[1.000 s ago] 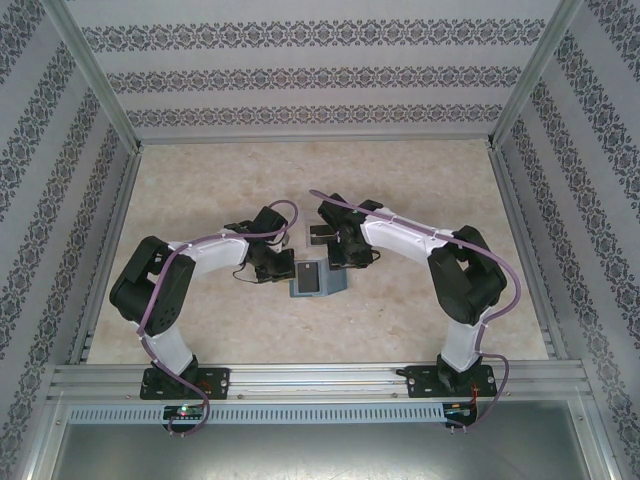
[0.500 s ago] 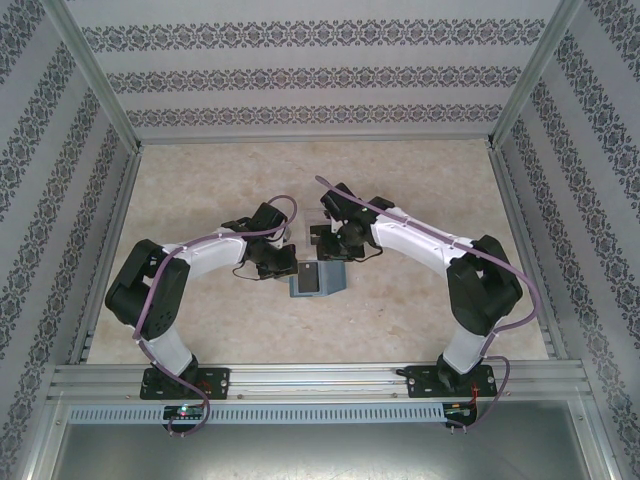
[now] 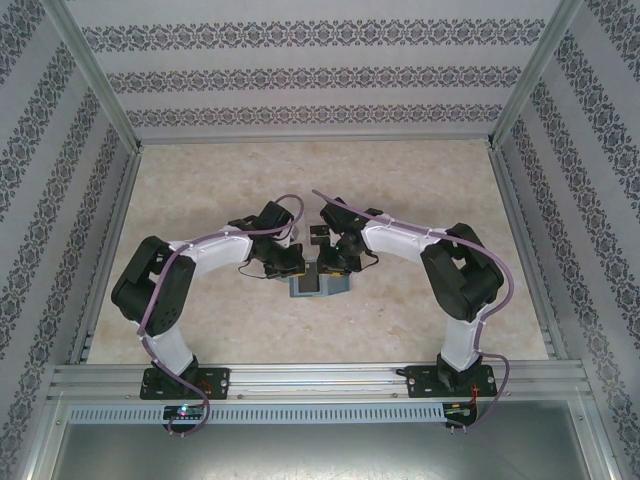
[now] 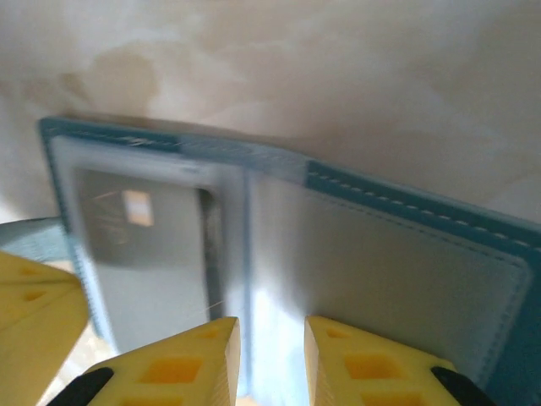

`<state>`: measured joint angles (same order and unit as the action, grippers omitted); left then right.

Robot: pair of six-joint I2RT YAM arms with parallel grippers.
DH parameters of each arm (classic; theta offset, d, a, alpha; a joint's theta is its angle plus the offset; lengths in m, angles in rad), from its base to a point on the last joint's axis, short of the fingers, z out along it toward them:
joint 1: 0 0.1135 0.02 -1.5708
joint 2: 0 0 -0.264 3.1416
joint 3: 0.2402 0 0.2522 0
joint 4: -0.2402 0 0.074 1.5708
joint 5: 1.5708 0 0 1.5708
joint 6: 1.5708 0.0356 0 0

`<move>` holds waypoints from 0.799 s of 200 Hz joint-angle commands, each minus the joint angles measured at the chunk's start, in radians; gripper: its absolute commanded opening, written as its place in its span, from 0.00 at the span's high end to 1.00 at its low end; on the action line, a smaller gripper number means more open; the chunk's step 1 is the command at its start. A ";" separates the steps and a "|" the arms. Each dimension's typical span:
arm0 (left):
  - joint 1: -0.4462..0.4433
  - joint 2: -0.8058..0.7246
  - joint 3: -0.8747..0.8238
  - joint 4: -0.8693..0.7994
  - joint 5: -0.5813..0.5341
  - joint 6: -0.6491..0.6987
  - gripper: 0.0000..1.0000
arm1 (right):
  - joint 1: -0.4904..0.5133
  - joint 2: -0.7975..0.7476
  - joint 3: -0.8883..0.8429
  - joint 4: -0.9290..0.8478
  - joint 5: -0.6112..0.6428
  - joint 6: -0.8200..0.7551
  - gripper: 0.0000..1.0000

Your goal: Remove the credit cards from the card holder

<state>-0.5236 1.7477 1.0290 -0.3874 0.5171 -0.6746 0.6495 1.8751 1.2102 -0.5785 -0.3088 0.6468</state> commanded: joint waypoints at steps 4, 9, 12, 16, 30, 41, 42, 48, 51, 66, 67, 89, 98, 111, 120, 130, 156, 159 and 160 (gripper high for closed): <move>-0.008 0.019 0.026 0.002 0.012 -0.003 1.00 | -0.007 0.010 -0.004 -0.050 0.081 -0.030 0.72; -0.009 0.021 0.028 0.003 0.011 -0.003 1.00 | -0.007 0.007 -0.004 -0.050 0.080 -0.030 0.72; -0.009 0.021 0.028 0.004 0.011 -0.002 1.00 | -0.007 0.006 -0.005 -0.050 0.081 -0.030 0.72; -0.008 0.022 0.028 0.004 0.013 -0.003 1.00 | -0.007 0.002 -0.005 -0.047 0.078 -0.030 0.72; -0.009 0.026 0.032 0.004 0.016 -0.003 1.00 | -0.007 -0.009 -0.006 -0.034 0.059 -0.022 0.72; -0.010 0.027 0.033 0.006 0.018 -0.003 1.00 | -0.007 -0.019 -0.006 -0.021 0.041 -0.013 0.72; -0.011 0.028 0.033 0.006 0.017 -0.003 1.00 | -0.007 -0.020 -0.006 -0.020 0.039 -0.012 0.72; -0.010 0.029 0.033 0.008 0.017 -0.004 1.00 | -0.007 -0.024 -0.006 -0.011 0.029 -0.006 0.72; -0.011 0.029 0.034 0.010 0.019 -0.004 1.00 | -0.007 -0.027 -0.007 -0.005 0.021 -0.003 0.72; -0.014 0.032 0.032 0.013 0.019 -0.006 1.00 | -0.007 -0.039 -0.015 0.030 -0.014 0.015 0.72; -0.014 0.032 0.031 0.013 0.018 -0.006 1.00 | -0.007 -0.039 -0.016 0.032 -0.017 0.017 0.71; -0.015 0.038 0.027 0.020 0.020 -0.009 1.00 | -0.007 -0.044 -0.025 0.079 -0.067 0.042 0.73; -0.016 0.040 0.026 0.024 0.021 -0.010 1.00 | -0.006 -0.041 -0.028 0.095 -0.084 0.049 0.74; -0.016 0.045 0.019 0.030 0.020 -0.013 1.00 | -0.005 -0.035 -0.032 0.114 -0.100 0.059 0.75; -0.018 0.048 0.016 0.031 0.021 -0.014 1.00 | -0.006 -0.030 -0.035 0.122 -0.107 0.061 0.75; -0.017 0.052 0.014 0.032 0.016 -0.014 1.00 | -0.006 -0.024 -0.037 0.133 -0.113 0.065 0.75; -0.017 0.053 0.012 0.013 -0.007 -0.004 1.00 | -0.007 -0.010 -0.037 0.150 -0.124 0.068 0.76; -0.017 0.053 0.012 0.012 -0.008 -0.004 1.00 | -0.007 -0.009 -0.036 0.151 -0.124 0.068 0.76; -0.017 0.053 0.011 0.011 -0.008 -0.004 1.00 | -0.007 -0.008 -0.036 0.151 -0.123 0.068 0.76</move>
<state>-0.5247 1.7874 1.0386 -0.3782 0.5224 -0.6815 0.6495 1.8614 1.1839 -0.4595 -0.4019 0.6975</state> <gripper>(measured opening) 0.047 0.244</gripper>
